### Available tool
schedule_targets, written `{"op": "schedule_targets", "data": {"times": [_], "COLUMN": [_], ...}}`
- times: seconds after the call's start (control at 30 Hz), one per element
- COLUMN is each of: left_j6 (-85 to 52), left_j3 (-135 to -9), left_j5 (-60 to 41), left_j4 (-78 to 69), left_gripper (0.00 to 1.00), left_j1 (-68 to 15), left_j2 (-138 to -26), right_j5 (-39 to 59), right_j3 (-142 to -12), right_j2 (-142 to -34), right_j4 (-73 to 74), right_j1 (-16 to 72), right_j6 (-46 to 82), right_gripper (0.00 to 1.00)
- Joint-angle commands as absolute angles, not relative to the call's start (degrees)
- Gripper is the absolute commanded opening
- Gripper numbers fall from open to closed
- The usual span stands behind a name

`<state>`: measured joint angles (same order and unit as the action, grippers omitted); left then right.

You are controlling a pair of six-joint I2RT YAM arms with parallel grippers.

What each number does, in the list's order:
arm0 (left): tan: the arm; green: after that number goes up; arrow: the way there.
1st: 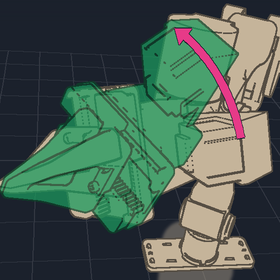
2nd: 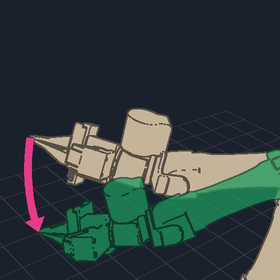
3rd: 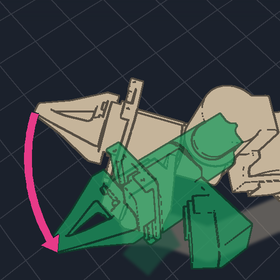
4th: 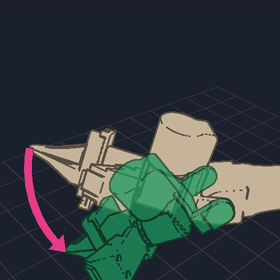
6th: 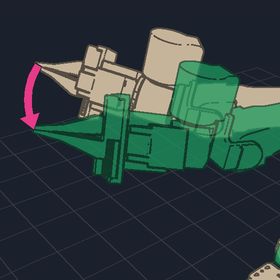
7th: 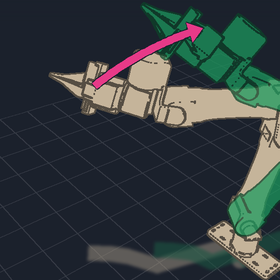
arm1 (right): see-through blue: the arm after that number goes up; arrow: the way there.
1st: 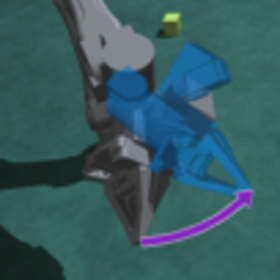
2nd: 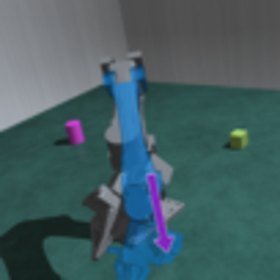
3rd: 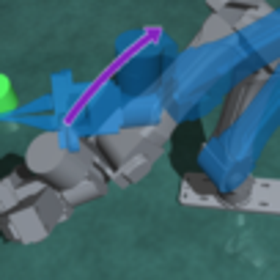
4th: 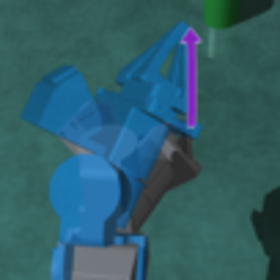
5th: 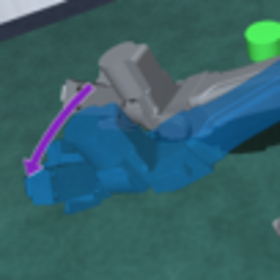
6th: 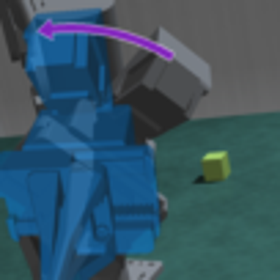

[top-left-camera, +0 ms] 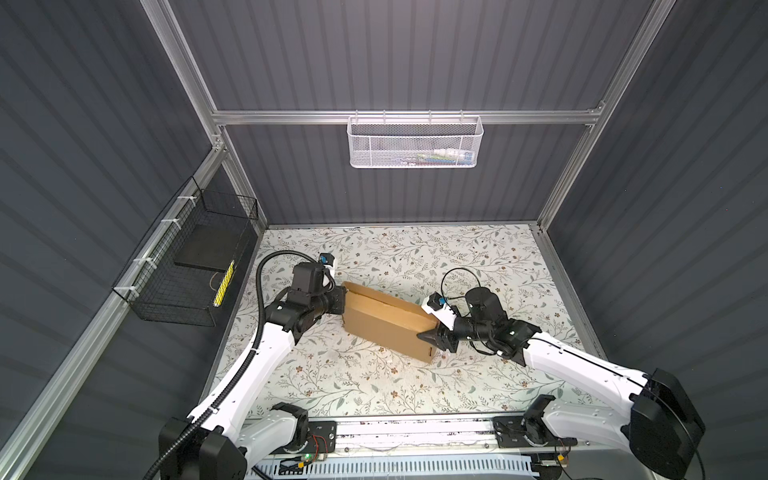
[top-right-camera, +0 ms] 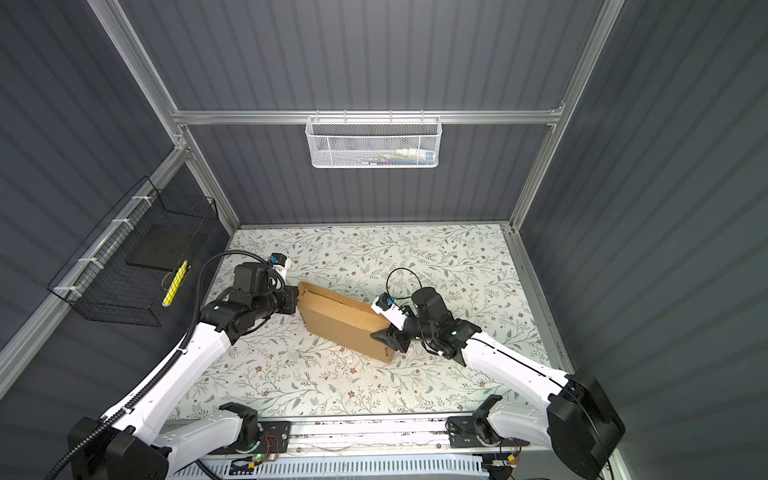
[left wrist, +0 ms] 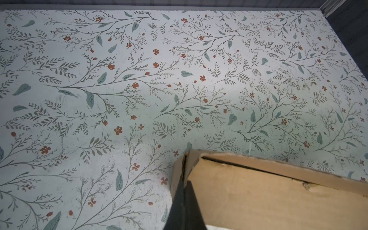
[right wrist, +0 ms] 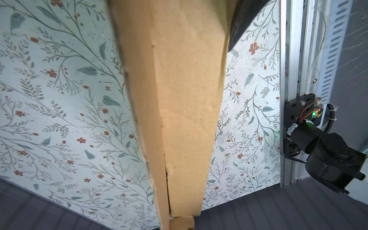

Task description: Fold the paper box

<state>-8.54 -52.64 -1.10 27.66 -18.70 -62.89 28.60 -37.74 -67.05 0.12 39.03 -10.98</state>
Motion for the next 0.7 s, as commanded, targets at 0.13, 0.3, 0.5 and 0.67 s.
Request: {"op": "schedule_targets", "data": {"times": [0.13, 0.3, 0.5, 0.67], "left_j6": [-6.71, -6.84, -7.82, -8.13], "left_j3": [-49.92, -49.33, -48.49, -48.72], "left_j5": [0.7, 0.61, 0.68, 0.85], "left_j4": [30.8, 30.76, 30.21, 30.23], "left_gripper": [0.0, 0.0, 0.0, 0.0], "left_j1": [-18.46, -18.46, -18.46, -18.46], "left_j2": [-62.19, -61.8, -61.16, -61.13], "right_j5": [29.18, 28.93, 27.96, 27.01], "right_j3": [-39.26, -39.34, -38.77, -38.32], "right_j2": [-67.54, -67.59, -66.16, -64.42], "right_j4": [-2.9, -2.87, -1.36, -0.72], "right_j1": [38.85, 38.85, 38.85, 38.85], "right_j6": [-11.49, -11.4, -10.43, -9.99], "right_gripper": [0.4, 0.42, 0.52, 0.6]}}
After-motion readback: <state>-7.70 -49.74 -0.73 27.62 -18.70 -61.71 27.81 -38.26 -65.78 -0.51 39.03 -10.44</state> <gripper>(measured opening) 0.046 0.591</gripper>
